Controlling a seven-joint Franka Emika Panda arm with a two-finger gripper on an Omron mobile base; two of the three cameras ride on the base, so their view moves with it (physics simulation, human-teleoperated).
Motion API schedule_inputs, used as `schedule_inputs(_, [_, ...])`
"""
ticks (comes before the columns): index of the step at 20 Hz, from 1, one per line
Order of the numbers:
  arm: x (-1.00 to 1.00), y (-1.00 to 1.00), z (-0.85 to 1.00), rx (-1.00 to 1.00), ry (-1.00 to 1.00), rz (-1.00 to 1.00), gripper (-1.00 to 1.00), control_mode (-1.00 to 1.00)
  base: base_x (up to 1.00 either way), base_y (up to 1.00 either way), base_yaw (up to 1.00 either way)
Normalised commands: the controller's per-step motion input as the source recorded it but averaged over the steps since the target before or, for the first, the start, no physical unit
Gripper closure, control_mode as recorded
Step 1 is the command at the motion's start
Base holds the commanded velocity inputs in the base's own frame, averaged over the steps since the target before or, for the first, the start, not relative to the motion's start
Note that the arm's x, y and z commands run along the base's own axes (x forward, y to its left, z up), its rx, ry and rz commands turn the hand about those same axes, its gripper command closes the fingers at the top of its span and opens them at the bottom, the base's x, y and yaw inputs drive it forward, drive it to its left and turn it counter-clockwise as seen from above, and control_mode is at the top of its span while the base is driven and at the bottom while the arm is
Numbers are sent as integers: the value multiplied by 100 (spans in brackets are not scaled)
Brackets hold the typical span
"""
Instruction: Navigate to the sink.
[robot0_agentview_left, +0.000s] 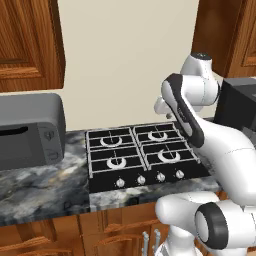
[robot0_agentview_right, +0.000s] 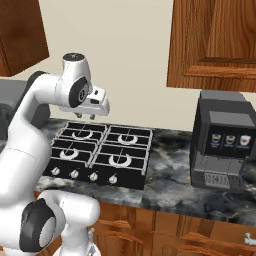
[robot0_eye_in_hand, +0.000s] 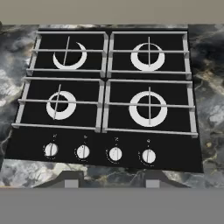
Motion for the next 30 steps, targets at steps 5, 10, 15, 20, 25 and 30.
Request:
schedule_inputs(5, [-68, 0, -9, 0, 0, 0, -100, -100, 0, 0, 0])
schedule_inputs(10, [-100, -6, -54, -2, -3, 1, -100, -100, 0, 0, 0])
schedule_inputs(15, [-96, 6, -69, -8, -3, 12, -100, -100, 0, 0, 0])
schedule_inputs(20, [0, 0, 0, 0, 0, 0, -100, 100, -52, 23, 46])
schedule_inputs(25, [0, 0, 0, 0, 0, 0, -100, 100, -15, 30, 85])
schedule_inputs(30, [0, 0, 0, 0, 0, 0, -100, 100, 0, 9, 100])
